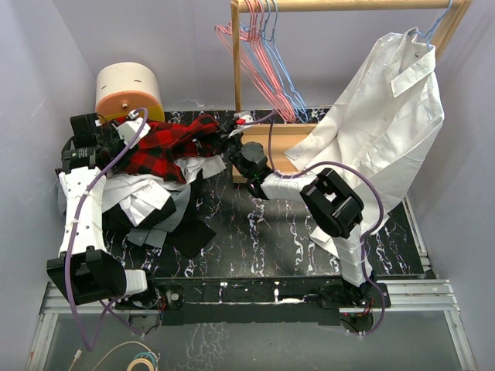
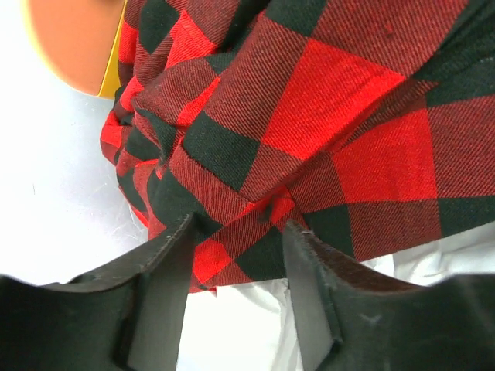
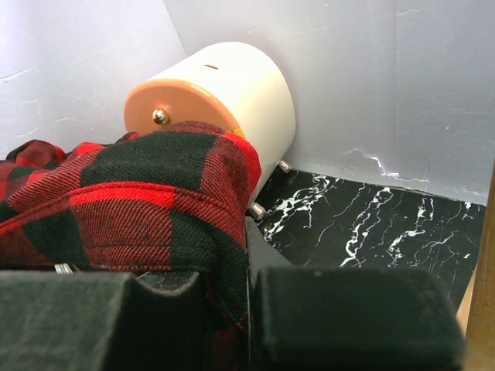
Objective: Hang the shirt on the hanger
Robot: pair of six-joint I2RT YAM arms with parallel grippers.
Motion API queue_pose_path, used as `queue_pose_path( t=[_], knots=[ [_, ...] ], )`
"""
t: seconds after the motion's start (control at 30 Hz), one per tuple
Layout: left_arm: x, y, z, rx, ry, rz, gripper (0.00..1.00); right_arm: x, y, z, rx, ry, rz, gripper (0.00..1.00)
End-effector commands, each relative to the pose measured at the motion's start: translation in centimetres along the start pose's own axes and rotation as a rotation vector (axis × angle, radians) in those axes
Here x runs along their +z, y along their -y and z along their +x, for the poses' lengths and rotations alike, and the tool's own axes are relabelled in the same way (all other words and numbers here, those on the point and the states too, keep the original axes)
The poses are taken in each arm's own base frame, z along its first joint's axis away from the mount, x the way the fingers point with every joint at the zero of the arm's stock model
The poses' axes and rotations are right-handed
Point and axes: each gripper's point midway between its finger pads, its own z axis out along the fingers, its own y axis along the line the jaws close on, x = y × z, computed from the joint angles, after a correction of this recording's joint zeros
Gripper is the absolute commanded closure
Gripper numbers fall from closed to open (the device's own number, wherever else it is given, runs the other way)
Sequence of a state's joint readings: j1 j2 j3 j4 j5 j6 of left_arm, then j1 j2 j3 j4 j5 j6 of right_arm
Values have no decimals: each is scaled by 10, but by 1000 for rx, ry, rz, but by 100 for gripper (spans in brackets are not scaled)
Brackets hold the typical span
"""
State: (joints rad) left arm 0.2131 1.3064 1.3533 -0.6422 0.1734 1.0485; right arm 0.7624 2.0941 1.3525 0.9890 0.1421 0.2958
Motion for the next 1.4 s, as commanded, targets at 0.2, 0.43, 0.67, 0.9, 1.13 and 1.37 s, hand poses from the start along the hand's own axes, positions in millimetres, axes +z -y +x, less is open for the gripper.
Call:
queue_pose_path(
  t=[0.2, 0.43, 0.67, 0.9, 1.13, 1.37],
  knots=[
    [-2, -26, -20, -10, 96, -119, 57, 0, -16, -63, 26, 133, -68, 92],
    [8, -8, -19, -8, 105, -35, 75, -2, -10, -65, 46, 142, -37, 92],
    [-20, -14, -44, -54, 161, 17, 100, -7, -21, -79, 62, 152, -78, 92],
    [-135, -52, -101, -116, 342, -155, 100, -29, -69, -135, 57, 168, -165, 92],
    [-242, -92, -134, -168, 458, -389, 100, -33, -111, -234, -63, 298, -86, 92],
    [-333, -155, -153, -279, 601, -768, 100, -22, -141, -345, -178, 547, -104, 92]
  ],
)
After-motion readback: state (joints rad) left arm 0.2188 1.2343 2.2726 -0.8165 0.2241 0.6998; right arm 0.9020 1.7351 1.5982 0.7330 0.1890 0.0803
